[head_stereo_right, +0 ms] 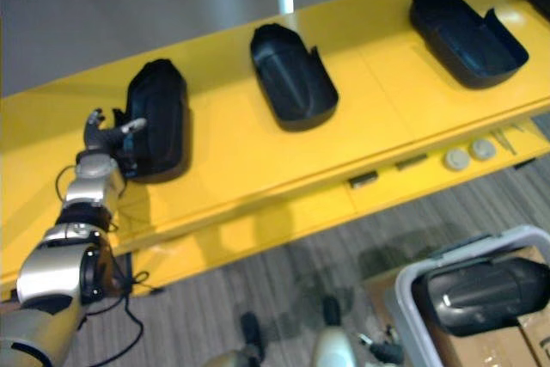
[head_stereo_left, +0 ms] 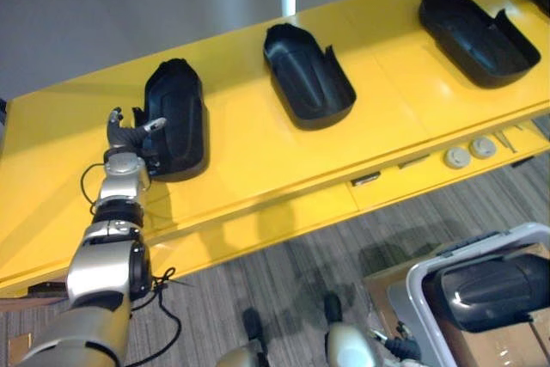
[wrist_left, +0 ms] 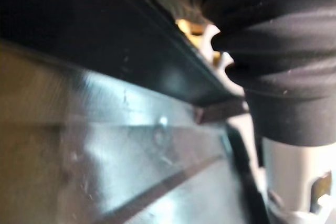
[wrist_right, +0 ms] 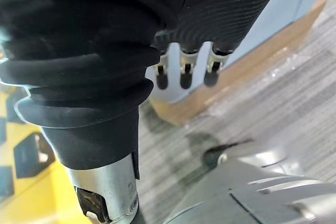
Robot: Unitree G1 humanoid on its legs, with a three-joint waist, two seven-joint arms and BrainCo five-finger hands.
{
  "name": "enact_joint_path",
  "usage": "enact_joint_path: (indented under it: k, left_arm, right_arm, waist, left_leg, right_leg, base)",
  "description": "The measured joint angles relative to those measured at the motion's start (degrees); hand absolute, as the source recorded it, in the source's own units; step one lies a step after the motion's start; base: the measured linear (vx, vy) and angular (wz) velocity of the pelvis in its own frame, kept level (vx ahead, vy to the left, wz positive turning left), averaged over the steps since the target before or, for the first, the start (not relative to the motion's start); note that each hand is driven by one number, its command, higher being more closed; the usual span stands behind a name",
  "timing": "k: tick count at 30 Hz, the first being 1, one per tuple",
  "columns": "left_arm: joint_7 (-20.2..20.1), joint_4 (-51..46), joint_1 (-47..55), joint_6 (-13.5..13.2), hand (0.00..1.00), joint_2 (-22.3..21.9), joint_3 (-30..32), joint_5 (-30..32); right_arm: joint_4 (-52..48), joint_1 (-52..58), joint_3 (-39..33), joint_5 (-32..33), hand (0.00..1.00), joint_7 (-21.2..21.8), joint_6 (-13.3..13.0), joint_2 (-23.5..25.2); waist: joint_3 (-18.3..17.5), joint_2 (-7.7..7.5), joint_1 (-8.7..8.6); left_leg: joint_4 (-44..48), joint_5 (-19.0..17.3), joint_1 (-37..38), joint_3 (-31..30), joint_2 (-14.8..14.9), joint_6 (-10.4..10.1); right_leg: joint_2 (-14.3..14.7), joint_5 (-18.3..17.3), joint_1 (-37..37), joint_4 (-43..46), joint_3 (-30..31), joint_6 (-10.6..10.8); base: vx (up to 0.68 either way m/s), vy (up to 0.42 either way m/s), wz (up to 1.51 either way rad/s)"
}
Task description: Walk over and take plastic housings, then place them on the shelf
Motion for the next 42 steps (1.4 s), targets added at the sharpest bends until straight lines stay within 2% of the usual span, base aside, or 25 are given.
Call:
enact_joint_path:
  k: [4,12,27,28,31,35,37,40,42]
  left_arm:
    - [-1.6,-0.2,0.8,-1.5,0.0,-0.3,-0.3,-4.5]
    - [-2.6,-0.1,1.1,-1.9,0.0,-0.4,-4.6,-6.7]
    - [-2.3,-0.7,1.7,-1.7,0.0,-1.0,-6.1,-7.1]
    - [-2.0,-2.4,2.7,-1.4,0.0,-1.1,-5.9,-7.0]
    - [4.1,-22.0,13.8,-1.6,0.0,-5.5,-3.5,-5.8]
    - [11.8,-37.1,24.2,-2.5,0.0,-10.7,-0.3,0.0]
    - [15.6,-44.3,29.0,-5.4,0.0,-13.1,2.3,3.1]
    - [17.5,-51.4,32.9,-8.4,0.0,-14.6,6.2,3.9]
    - [18.2,-56.6,36.5,-9.9,0.0,-15.3,8.3,6.3]
  right_arm:
    - [-0.1,0.0,-0.1,-0.1,0.0,0.0,0.2,0.0]
    - [0.0,0.1,0.1,-0.6,0.0,0.1,0.6,-0.3]
    - [-0.2,0.1,0.4,-0.5,0.0,0.0,0.7,-0.2]
    - [-0.9,0.1,0.4,-0.5,0.0,-0.1,0.7,-0.2]
    - [-11.1,1.9,-0.1,0.2,0.0,-3.3,0.5,1.4]
    - [-23.1,3.0,-4.6,0.1,0.0,-7.7,-0.8,2.1]
    - [-31.4,2.4,-8.7,-1.3,0.0,-10.7,-2.3,2.1]
    - [-40.4,0.8,-12.8,-3.7,0.0,-13.2,-3.0,1.8]
    - [-46.8,-0.9,-15.5,-7.2,0.0,-15.2,-3.1,1.4]
  waist:
    - [-0.1,0.21,0.14]
    - [-0.3,0.17,0.31]
    - [-1.8,-0.41,0.27]
    - [-1.8,-0.43,0.15]
    - [-2.3,-0.43,-0.03]
    - [-5.6,-0.98,0.12]
    - [-7.0,-1.31,0.6]
    - [-7.6,-1.33,0.77]
    - [-9.2,-0.99,0.92]
  left_leg:
    - [0.0,0.0,0.1,0.0,0.0,0.0]
    - [0.0,-0.1,0.7,0.0,0.0,-0.1]
    - [0.0,-0.1,0.7,0.0,0.0,-0.1]
    - [0.0,-0.1,0.6,0.0,0.0,-0.2]
    - [-0.1,-0.5,0.3,0.1,0.0,-0.6]
    - [0.0,-0.6,-0.7,0.2,0.1,-0.7]
    - [0.2,-0.6,-0.3,0.3,0.1,-0.7]
    - [0.0,-0.6,0.6,0.2,0.1,-0.7]
    - [-0.1,-0.9,0.8,0.1,0.3,-0.3]
  right_leg:
    - [0.0,0.0,0.1,-0.1,0.0,0.1]
    - [0.0,0.2,1.2,-0.9,-0.1,0.3]
    - [0.0,0.2,1.3,-1.2,-0.3,0.3]
    - [0.0,0.2,1.3,-1.2,-0.3,0.3]
    - [0.0,0.2,0.9,-1.3,0.1,0.3]
    - [0.1,0.2,-0.1,-1.4,0.2,0.3]
    - [0.1,0.3,0.2,-1.4,0.4,0.3]
    - [0.1,0.3,1.3,-1.4,0.2,0.3]
    - [0.3,0.4,1.8,-1.9,0.1,0.5]
  base:
    - [0.0,0.0,0.0]
    - [0.0,0.0,0.0]
    - [0.0,0.0,0.0]
    - [0.0,0.0,0.0]
    - [0.01,-0.004,-0.03]
    - [0.06,-0.018,0.01]
    - [0.04,-0.013,-0.03]
    - [0.0,0.0,0.0]
    - [-0.04,-0.002,0.0]
